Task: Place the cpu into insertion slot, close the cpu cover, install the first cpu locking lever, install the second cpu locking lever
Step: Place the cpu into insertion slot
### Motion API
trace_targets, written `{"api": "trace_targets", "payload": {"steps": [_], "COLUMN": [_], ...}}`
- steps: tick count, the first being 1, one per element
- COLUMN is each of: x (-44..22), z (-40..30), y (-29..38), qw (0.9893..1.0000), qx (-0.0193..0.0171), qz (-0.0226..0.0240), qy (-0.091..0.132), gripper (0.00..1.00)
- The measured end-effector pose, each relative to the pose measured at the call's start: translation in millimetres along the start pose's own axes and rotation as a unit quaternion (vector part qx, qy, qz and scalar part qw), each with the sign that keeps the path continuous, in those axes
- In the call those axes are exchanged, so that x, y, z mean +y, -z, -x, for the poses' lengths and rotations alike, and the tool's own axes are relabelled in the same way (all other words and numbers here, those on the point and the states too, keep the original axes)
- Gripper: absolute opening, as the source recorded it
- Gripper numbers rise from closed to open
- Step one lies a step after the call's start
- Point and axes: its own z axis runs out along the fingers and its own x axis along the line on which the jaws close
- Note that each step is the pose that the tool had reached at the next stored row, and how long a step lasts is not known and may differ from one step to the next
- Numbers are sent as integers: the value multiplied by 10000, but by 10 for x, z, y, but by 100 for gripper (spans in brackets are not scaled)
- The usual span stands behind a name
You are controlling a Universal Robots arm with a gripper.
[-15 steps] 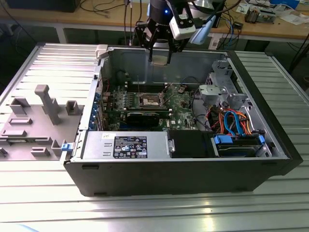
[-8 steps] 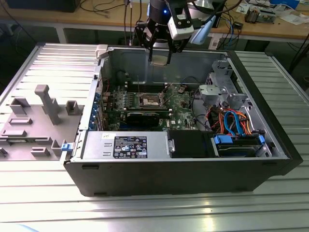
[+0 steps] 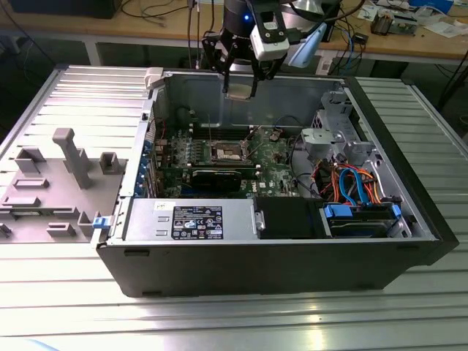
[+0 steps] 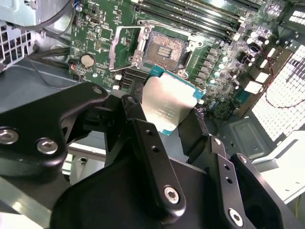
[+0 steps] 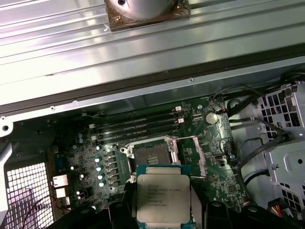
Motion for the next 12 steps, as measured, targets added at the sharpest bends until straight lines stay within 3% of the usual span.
{"api": "trace_targets", "payload": {"steps": [2, 12], "x": [0, 0], "z": [0, -1], "y": [-2, -2], "qw": [9998, 9998], "qx": [-17, -19], "qz": [4, 4], "qy": [-183, -212], "gripper": [54, 54]}}
